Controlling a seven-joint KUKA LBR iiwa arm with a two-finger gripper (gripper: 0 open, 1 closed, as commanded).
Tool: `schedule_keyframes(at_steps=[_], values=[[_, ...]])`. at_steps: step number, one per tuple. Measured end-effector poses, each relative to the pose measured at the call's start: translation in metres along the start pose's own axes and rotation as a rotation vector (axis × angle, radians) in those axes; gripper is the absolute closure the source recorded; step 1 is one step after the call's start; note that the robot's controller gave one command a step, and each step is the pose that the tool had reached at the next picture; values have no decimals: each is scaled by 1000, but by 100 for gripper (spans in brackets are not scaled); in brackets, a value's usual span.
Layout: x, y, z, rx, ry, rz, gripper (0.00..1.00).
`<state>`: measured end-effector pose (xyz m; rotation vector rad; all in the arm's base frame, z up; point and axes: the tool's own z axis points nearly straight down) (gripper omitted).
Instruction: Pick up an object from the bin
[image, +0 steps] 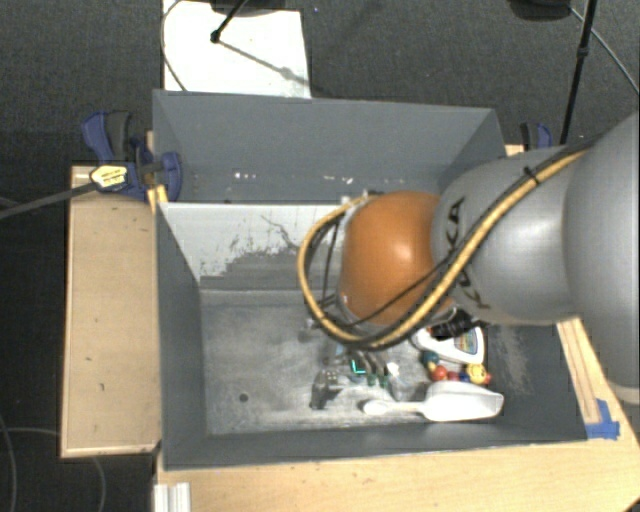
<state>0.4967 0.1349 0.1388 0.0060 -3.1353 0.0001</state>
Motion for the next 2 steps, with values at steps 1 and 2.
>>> schedule_keyframes(at_steps=[1,2], values=[[-2,-1,-4,-1,-8,5,0],[-12,-41,29,-1,-10,-109,0]])
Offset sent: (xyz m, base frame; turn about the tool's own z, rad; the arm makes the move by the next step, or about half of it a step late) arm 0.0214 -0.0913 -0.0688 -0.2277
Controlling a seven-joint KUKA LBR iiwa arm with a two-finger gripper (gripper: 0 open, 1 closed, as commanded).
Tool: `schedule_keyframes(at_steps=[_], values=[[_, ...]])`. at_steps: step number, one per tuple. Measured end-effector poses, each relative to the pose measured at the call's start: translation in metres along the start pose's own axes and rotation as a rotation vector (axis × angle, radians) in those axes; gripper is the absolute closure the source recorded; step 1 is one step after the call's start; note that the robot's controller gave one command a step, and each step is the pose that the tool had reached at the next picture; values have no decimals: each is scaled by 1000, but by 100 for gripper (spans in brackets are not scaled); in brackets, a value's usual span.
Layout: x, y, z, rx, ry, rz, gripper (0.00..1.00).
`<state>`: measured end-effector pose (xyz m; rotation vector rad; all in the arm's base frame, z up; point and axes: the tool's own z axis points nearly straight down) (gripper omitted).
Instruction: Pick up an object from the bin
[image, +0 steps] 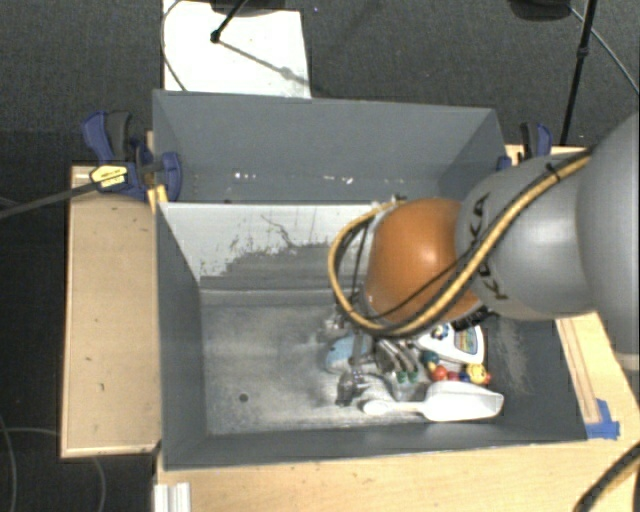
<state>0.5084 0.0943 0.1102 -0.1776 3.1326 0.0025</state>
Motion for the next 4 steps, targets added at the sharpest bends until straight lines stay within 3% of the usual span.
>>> schedule_keyframes(at_steps=[1,2,3,4], values=[[3,-41,-13,1,5,25,0],[1,-70,-5,1,2,135,0],[-8,-68,39,1,-3,122,0],[-4,-56,34,1,-15,202,100]])
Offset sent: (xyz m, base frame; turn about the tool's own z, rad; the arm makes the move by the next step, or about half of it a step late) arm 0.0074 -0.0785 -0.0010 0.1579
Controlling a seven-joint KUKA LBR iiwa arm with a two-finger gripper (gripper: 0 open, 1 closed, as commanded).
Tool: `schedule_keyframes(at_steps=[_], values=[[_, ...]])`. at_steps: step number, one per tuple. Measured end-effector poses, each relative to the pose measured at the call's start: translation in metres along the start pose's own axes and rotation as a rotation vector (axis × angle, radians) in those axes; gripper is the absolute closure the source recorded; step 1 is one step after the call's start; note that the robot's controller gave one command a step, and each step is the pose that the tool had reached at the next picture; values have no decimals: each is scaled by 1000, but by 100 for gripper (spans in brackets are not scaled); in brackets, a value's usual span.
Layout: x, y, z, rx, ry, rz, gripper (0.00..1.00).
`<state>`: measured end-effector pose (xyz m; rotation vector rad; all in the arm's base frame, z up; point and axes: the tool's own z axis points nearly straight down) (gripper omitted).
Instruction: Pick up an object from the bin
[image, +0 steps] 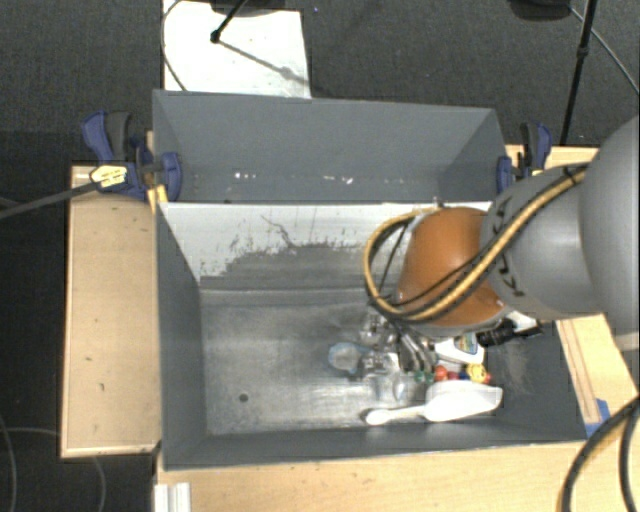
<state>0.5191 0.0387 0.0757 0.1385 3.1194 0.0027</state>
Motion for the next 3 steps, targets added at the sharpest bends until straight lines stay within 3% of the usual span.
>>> schedule_keyframes(at_steps=[2,3], values=[[0,0,0,0,1,1,100],[2,0,-6,2,12,1,100]])
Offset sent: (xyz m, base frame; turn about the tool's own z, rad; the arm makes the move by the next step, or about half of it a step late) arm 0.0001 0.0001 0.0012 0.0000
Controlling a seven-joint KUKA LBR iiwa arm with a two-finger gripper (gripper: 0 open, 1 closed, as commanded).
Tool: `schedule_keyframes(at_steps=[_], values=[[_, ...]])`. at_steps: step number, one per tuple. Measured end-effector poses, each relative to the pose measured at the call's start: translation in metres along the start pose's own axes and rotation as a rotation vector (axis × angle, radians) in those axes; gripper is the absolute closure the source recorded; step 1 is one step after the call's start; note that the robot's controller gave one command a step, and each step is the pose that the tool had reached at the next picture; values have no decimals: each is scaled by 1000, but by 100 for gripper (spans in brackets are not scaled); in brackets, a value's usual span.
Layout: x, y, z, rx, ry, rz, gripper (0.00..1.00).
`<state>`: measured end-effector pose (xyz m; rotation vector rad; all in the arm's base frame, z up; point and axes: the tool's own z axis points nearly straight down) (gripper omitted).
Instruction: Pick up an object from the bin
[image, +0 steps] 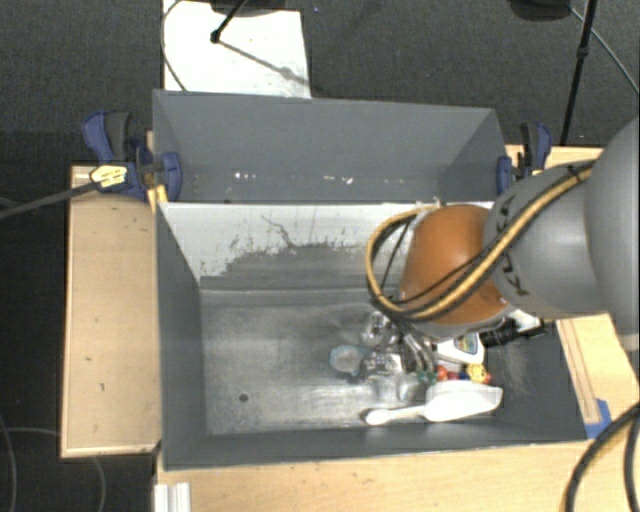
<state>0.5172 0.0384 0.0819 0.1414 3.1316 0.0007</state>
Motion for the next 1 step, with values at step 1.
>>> schedule_keyframes(at_steps=[1], values=[[2,0,-21,1,10,1,100]])
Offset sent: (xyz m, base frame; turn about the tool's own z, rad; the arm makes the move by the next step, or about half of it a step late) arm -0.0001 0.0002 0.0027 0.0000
